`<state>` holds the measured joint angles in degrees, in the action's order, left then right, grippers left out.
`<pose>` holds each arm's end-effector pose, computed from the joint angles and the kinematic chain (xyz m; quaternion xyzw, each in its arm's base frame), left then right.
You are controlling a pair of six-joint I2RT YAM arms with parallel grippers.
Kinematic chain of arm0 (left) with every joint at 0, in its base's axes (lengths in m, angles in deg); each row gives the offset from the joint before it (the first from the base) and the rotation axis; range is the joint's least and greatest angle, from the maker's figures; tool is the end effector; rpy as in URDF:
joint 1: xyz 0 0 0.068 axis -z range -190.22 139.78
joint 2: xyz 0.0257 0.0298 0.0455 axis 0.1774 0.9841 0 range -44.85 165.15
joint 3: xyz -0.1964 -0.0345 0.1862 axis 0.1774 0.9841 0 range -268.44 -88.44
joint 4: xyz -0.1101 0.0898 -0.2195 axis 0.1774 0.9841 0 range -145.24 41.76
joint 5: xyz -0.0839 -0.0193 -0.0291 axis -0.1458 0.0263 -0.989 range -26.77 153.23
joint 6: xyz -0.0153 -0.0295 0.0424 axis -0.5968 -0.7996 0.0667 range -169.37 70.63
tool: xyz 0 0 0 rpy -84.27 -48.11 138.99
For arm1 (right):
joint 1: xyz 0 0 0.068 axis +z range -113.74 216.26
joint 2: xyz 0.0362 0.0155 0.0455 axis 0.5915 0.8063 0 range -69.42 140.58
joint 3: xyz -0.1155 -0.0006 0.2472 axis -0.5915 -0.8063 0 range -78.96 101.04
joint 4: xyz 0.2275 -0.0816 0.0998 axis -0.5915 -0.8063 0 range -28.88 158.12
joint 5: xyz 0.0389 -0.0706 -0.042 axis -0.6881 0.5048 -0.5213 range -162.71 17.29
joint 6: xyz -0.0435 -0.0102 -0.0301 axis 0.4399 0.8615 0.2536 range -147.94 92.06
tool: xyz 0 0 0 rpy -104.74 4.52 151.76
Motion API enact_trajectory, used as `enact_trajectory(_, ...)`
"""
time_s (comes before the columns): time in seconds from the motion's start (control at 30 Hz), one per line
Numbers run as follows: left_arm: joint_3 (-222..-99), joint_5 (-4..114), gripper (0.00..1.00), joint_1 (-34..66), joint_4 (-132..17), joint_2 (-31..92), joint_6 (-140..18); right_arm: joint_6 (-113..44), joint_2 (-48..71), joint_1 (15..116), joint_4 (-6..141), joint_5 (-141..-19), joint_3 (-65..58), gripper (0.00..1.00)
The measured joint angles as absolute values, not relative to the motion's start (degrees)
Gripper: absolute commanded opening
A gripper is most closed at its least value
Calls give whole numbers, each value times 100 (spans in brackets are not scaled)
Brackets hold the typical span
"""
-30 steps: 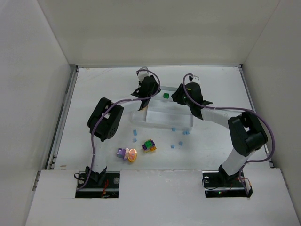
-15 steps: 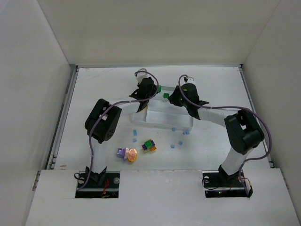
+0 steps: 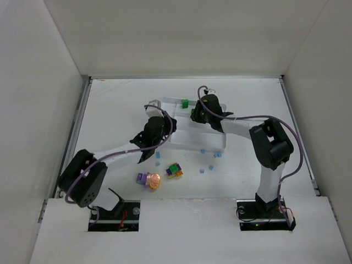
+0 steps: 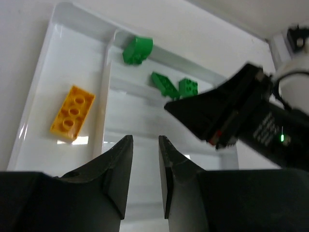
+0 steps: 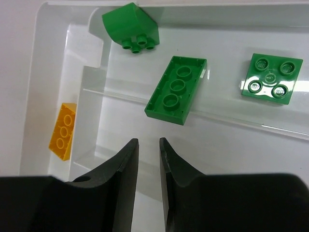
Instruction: Sort the legos into containers by color
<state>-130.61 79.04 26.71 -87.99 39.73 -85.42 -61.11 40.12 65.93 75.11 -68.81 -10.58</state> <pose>0.2641 -0.1864 0.2373 -0.0830 0.7575 -0.2955 0.5762 0.3687 0.2072 0.1848 0.0430 0.8822 0.2183 0.4149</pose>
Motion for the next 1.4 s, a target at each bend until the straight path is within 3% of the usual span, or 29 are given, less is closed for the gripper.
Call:
enact_trajectory(0.3, -11677, 8086, 33, 3235, -8204, 2419, -8348, -6113, 4287, 6526, 7130, -6840, -652, 30)
enact_trajectory(0.8, -11317, 8228, 51, 3921, -6856, 703, -8029, -6133, 4055, 6115, 7290, -6409, -789, 33)
enact_trajectory(0.97, -11240, 8346, 52, 3895, -6661, 369, -8026, -6015, 2744, 6740, 7406, -6311, -1981, 43)
enact_trajectory(1.17, -11240, 8291, 53, 3447, -6701, 434, -8048, -5433, 997, 8705, 7559, -6204, -3229, 65)
enact_trajectory(1.4, -11240, 7874, 53, 2839, -7063, 570, -8173, -4509, 73, 10329, 5989, -5507, -3463, 83)
